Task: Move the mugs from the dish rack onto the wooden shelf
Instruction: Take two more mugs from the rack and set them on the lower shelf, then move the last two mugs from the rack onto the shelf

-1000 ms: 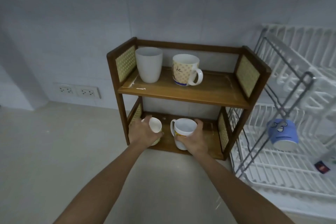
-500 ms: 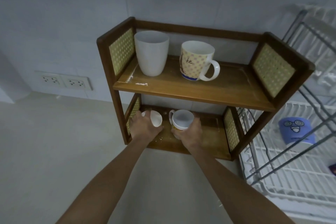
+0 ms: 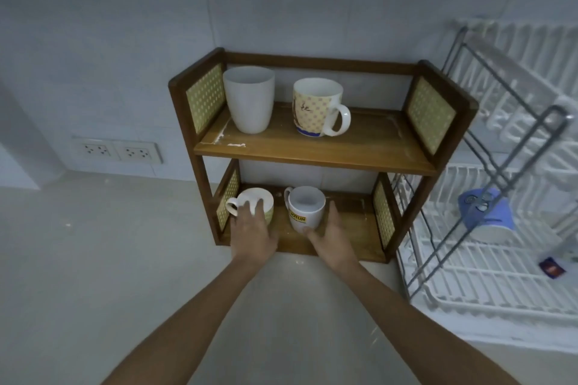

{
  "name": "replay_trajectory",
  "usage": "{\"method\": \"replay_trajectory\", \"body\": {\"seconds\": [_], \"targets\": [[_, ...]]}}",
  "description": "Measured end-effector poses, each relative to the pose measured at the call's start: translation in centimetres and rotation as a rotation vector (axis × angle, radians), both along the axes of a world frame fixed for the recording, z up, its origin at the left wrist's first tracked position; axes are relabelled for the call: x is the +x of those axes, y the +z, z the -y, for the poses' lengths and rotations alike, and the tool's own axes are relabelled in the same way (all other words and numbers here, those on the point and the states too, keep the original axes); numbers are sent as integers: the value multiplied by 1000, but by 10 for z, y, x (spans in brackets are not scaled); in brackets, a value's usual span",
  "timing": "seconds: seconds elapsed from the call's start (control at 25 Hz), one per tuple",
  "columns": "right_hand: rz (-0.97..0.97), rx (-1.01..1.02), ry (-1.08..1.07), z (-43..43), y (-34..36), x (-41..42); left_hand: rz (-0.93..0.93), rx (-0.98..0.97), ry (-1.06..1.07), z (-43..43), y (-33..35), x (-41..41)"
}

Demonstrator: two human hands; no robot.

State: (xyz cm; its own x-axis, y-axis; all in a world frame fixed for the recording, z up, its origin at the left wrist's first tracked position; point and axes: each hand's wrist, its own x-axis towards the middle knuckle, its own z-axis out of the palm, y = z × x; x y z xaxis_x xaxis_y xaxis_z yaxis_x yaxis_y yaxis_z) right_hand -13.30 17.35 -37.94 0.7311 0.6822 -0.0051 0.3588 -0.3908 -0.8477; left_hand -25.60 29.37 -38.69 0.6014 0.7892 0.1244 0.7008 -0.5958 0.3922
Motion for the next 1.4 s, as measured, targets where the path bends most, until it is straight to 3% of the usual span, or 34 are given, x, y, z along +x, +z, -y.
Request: {"method": "replay_trajectory", "body": {"seconds": [0.16,0.36,0.52,0.64,0.76,0.92,1.12,1.28,1.4], "targets": [[224,125,26,67,16,-22,188,158,-304,63,17,-12],[342,307,-63,176,27,-9,374,306,-759,141,41,4],[412,217,-252,261,36,51,461,312,-1076,209,41,38],[447,9,-333,303,47,113,479,280,-1138,253,44,73],[450,-222,-375,328,58,167,440,222,-1011,283,51,115],[442,-240,-521,342,72,220,372,-72,-659,300,57,173],[747,-884,57,341,80,253,196,-216,-348,290,67,252],[420,-948,52,331,90,282,193,-419,-127,281,70,303],[507,-1087,186,327,88,293,163,-455,-146,281,61,332]]}}
